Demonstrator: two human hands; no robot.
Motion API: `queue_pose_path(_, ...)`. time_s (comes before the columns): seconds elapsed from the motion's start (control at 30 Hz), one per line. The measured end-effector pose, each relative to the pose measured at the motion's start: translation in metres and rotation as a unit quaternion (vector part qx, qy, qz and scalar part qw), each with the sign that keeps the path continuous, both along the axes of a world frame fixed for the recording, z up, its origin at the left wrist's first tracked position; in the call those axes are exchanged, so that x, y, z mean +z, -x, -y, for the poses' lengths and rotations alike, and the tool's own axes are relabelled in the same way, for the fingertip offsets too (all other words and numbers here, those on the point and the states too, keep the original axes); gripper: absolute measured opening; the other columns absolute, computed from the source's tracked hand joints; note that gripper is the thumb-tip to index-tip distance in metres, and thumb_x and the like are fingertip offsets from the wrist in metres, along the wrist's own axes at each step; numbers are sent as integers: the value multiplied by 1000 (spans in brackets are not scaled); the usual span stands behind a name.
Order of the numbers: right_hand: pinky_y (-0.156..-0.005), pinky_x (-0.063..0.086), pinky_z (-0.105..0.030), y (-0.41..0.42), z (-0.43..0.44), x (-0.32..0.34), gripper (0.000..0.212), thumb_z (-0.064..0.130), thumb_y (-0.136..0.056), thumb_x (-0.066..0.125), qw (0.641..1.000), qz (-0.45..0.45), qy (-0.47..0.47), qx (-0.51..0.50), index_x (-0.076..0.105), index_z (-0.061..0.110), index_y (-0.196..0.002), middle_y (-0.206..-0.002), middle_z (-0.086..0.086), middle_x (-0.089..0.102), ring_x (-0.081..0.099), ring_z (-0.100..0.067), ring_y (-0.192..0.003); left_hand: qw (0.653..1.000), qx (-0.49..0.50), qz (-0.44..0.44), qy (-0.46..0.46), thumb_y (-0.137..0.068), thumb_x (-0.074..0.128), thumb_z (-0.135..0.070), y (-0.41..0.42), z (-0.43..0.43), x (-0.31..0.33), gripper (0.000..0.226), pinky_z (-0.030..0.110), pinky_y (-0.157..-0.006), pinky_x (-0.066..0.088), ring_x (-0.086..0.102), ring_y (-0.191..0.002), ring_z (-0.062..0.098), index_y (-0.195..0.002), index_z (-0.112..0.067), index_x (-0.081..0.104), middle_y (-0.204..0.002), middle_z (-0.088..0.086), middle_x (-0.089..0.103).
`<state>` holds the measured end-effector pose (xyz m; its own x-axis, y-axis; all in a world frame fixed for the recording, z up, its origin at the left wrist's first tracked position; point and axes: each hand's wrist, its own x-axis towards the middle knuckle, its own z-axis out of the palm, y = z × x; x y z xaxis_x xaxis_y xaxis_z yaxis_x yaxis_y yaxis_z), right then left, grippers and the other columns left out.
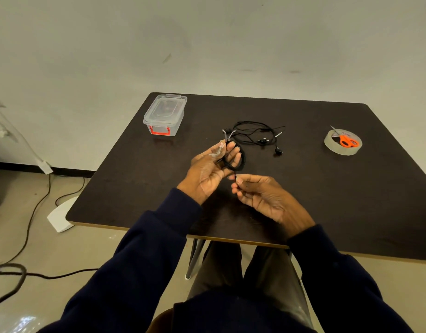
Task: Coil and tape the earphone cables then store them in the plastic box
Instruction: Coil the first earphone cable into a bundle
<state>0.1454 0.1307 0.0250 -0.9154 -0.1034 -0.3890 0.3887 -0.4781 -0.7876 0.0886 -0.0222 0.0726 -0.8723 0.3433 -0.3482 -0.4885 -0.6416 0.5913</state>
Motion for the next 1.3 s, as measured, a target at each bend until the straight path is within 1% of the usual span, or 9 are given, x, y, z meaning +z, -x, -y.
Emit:
queue_pose_path(0.1, -67, 60, -22, 1, -3, -1, 24, 3, -78, 72, 999, 4, 20, 25, 80, 0, -101, -92, -16, 76, 74, -18, -79, 1000, -3, -4, -2, -103, 55, -3, 0, -1, 4, 13, 39, -80, 63, 72, -87, 23, -106, 0, 67, -94, 12, 72)
queue_pose_path(0.2, -63, 60, -23, 5, -2, -3, 19, -3, -74, 72, 998, 15, 51, -43, 79, -3, -91, -91, -19, 76, 77, -21, -78, 1000, -1, 3, 4, -103, 55, -1, -4, -3, 2, 12, 39, -78, 65, 71, -89, 25, -107, 2, 66, -96, 15, 71)
queue_pose_path(0.47, -61, 60, -25, 10, 9, -3, 24, -14, -86, 66, 978, 32, 98, -184, 68, -11, -110, -88, -18, 77, 77, -22, -75, 998, 58, 17, 29, -100, 58, 4, -10, -14, -16, 13, 34, -71, 66, 77, -73, 25, -108, 8, 67, -92, 19, 74)
queue_pose_path(0.7, -73, 63, -33, 2, 16, 7, 26, -16, -88, 53, 967, 11, 129, -221, 66, -13, -111, -109, -26, 73, 75, -29, -95, 991, 117, 0, 59, -97, 63, 4, -12, -21, -23, 15, 28, -63, 63, 76, -78, 20, -109, 5, 71, -98, 20, 76)
queue_pose_path(0.83, -73, 63, -34, -2, 15, 13, 5, -4, -87, 67, 967, -1, 121, -223, 69, 1, -89, -98, -19, 77, 77, -25, -90, 987, 116, -21, 113, -96, 64, 2, -11, -22, -25, 19, 30, -83, 62, 75, -90, 18, -113, -1, 72, -107, 16, 77)
queue_pose_path(0.93, -68, 61, -25, 0, 15, 12, 15, 2, -82, 77, 981, -1, 42, -189, 74, 1, -97, -91, -11, 79, 77, -16, -83, 984, 95, -24, 145, -97, 65, -2, -15, -23, -25, 20, 25, -74, 60, 73, -84, 11, -114, -6, 74, -106, 11, 79)
queue_pose_path(1.03, -69, 60, -25, 0, 12, 10, 9, 4, -87, 74, 990, 6, 22, -142, 77, 5, -95, -90, -8, 78, 74, -13, -80, 982, 95, -21, 160, -97, 65, -2, -15, -24, -26, 21, 23, -67, 58, 71, -69, 5, -115, -6, 75, -102, 8, 79)
queue_pose_path(1.17, -71, 61, -26, -1, 5, 12, 14, 0, -94, 63, 991, 10, 88, -97, 77, 3, -93, -86, -9, 75, 68, -16, -82, 980, 98, -17, 170, -96, 67, -2, -14, -23, -25, 21, 25, -69, 61, 74, -82, 13, -115, -5, 75, -103, 10, 79)
queue_pose_path(1.3, -71, 60, -28, 1, 3, 19, 14, 16, -78, 81, 987, 6, 125, -105, 77, 8, -89, -85, -6, 73, 69, -17, -77, 978, 95, -12, 183, -94, 71, -5, -15, -24, -25, 20, 23, -67, 56, 72, -81, 9, -113, -9, 77, -96, 2, 81)
